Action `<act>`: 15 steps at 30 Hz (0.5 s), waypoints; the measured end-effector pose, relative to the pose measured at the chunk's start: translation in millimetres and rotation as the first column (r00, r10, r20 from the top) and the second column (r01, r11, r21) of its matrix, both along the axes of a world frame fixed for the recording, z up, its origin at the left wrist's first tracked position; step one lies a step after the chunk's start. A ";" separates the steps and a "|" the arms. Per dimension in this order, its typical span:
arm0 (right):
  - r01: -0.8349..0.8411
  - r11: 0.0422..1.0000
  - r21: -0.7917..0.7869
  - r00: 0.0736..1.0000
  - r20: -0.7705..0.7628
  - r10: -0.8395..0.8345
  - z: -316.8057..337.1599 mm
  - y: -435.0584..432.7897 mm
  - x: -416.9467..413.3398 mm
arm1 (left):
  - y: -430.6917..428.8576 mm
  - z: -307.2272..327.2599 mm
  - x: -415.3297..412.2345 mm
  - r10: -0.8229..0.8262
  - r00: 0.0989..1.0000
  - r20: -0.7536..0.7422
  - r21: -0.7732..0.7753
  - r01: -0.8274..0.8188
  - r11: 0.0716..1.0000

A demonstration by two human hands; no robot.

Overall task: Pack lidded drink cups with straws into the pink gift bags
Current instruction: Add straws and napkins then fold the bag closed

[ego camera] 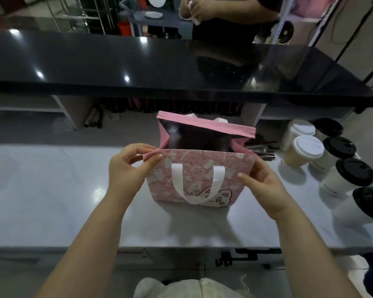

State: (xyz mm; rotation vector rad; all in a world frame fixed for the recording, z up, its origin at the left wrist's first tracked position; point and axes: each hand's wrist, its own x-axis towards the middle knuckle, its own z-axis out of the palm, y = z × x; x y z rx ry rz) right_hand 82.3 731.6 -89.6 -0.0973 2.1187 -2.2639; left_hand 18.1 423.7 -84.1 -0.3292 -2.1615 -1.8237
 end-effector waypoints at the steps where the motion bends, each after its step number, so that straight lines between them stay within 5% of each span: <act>1: 0.014 1.000 -0.001 1.000 -0.005 -0.014 -1.6 -10.8 -3.3 | -6.9 0.6 3.1 0.035 0.999 -0.003 0.018 -0.035 0.999; 10: -0.011 1.000 -0.004 1.000 0.018 0.011 -0.8 -111.7 -26.6 | -79.7 7.0 30.0 0.366 0.929 0.052 0.061 -0.369 0.928; 15: 0.025 0.999 -0.021 0.998 -0.053 -0.026 -6.4 -121.2 -26.5 | -88.8 12.4 49.9 0.438 0.898 0.028 -0.107 -0.433 0.895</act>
